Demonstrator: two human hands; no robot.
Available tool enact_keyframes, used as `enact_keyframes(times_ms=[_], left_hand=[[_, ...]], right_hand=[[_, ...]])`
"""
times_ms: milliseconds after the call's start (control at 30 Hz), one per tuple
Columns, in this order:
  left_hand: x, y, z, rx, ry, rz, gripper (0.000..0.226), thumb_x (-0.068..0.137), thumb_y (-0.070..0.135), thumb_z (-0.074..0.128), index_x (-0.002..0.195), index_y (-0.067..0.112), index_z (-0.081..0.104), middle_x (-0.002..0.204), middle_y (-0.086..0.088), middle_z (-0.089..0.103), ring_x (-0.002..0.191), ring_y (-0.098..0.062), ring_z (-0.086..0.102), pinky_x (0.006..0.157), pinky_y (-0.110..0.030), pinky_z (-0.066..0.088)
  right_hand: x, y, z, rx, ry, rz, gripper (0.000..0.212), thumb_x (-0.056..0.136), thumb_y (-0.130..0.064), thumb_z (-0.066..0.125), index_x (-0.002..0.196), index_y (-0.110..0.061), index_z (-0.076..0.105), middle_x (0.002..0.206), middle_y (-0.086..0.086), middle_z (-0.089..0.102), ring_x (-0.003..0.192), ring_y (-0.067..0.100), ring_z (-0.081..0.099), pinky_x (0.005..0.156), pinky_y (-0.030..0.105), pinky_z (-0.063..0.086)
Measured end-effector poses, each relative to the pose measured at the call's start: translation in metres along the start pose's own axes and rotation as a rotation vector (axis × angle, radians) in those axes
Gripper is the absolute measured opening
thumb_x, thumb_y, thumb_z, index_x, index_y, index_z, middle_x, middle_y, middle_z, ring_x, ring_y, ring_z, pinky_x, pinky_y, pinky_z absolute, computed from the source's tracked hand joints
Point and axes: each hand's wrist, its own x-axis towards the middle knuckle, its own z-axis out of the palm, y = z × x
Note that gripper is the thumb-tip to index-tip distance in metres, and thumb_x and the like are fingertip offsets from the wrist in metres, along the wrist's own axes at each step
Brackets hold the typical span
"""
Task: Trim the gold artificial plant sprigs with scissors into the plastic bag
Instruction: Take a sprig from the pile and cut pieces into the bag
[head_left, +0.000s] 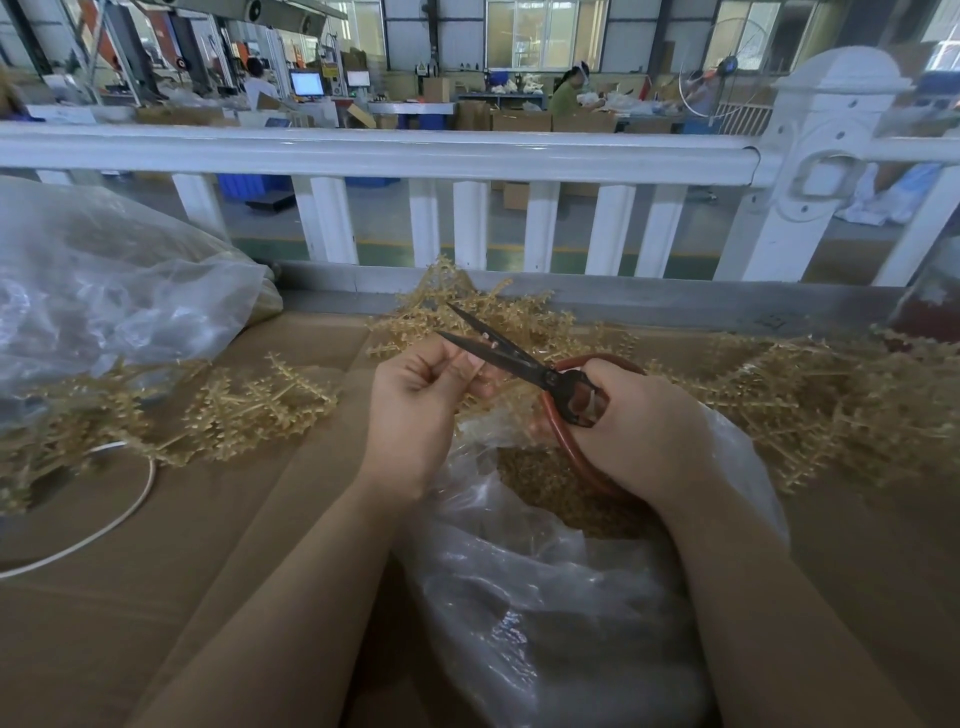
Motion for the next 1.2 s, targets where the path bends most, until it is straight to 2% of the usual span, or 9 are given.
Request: enact_keyframes(times_ms=[100,333,500,600,733,833,1033,1133,1200], left_hand=[[0.0,0.001,0.0,-0.022,-0.005,-0.008,0.023,0.096,-0.003,0.055,0.078,0.005,0.068,0.062,0.005,0.066,0.061,-0.005,0.061,0.066,-0.013,0.047],[0.0,0.001,0.0,-0.062,-0.003,-0.026,0.02,0.095,-0.005,0.054,0.08,-0.002,0.066,0.062,0.005,0.065,0.06,-0.003,0.059,0.065,-0.012,0.046],[0.001,0.0,-0.001,-0.038,-0.02,-0.022,0.021,0.095,-0.005,0.055,0.078,-0.003,0.066,0.066,0.003,0.067,0.063,-0.004,0.06,0.066,-0.013,0.046],[0.002,-0.002,-0.002,-0.009,-0.032,-0.011,0.019,0.096,-0.003,0.056,0.08,-0.006,0.067,0.069,-0.003,0.066,0.066,-0.007,0.06,0.068,-0.015,0.045],[0.002,-0.004,-0.003,-0.004,-0.041,-0.007,0.019,0.096,-0.002,0.056,0.082,-0.005,0.067,0.069,0.0,0.066,0.068,-0.008,0.059,0.069,-0.017,0.045],[0.002,-0.004,-0.004,-0.01,-0.051,-0.011,0.019,0.096,-0.001,0.056,0.082,-0.002,0.068,0.07,0.001,0.066,0.069,-0.009,0.059,0.07,-0.018,0.045],[0.001,-0.002,-0.002,-0.024,-0.079,0.016,0.028,0.096,-0.001,0.056,0.075,0.014,0.067,0.071,0.002,0.065,0.069,-0.01,0.057,0.07,-0.02,0.045],[0.002,-0.005,-0.001,-0.091,-0.076,-0.019,0.018,0.098,0.0,0.052,0.088,0.001,0.067,0.075,-0.002,0.068,0.069,-0.009,0.061,0.07,-0.018,0.048],[0.002,-0.008,-0.001,-0.19,-0.078,-0.072,0.016,0.099,0.001,0.05,0.098,0.001,0.066,0.081,-0.006,0.072,0.072,-0.011,0.065,0.07,-0.02,0.051]], right_hand=[[0.0,0.001,0.0,0.013,-0.018,-0.005,0.035,0.081,-0.074,0.042,0.079,-0.043,0.056,0.062,-0.022,0.055,0.058,-0.007,0.049,0.051,0.013,0.032],[0.001,0.006,0.003,0.002,-0.061,0.02,0.051,0.077,-0.08,0.039,0.079,-0.035,0.061,0.065,-0.018,0.06,0.06,-0.003,0.054,0.053,0.017,0.041],[0.003,0.005,0.004,0.001,-0.055,0.02,0.05,0.075,-0.086,0.036,0.077,-0.041,0.057,0.064,-0.02,0.059,0.059,-0.004,0.054,0.052,0.016,0.04],[0.003,0.007,0.005,0.02,-0.059,0.025,0.062,0.073,-0.092,0.034,0.082,-0.037,0.063,0.067,-0.018,0.063,0.061,-0.001,0.056,0.057,0.024,0.051],[0.003,0.005,0.005,0.044,-0.035,0.02,0.072,0.067,-0.1,0.028,0.084,-0.039,0.063,0.066,-0.021,0.061,0.06,-0.003,0.055,0.055,0.017,0.045],[0.003,0.005,0.008,0.066,-0.024,0.024,0.086,0.063,-0.104,0.018,0.084,-0.036,0.065,0.066,-0.019,0.062,0.06,-0.002,0.055,0.055,0.019,0.047],[0.003,0.005,0.008,0.066,-0.007,0.017,0.055,0.066,-0.102,0.025,0.07,-0.051,0.047,0.06,-0.026,0.056,0.056,-0.005,0.053,0.05,0.012,0.034],[0.002,0.005,0.01,0.131,-0.009,0.037,0.048,0.071,-0.093,0.042,0.069,-0.047,0.053,0.068,-0.027,0.062,0.07,-0.007,0.059,0.05,0.015,0.035],[0.002,0.002,0.01,0.234,-0.016,0.092,0.058,0.066,-0.098,0.044,0.073,-0.044,0.061,0.08,-0.036,0.063,0.075,-0.01,0.06,0.053,0.018,0.041]])
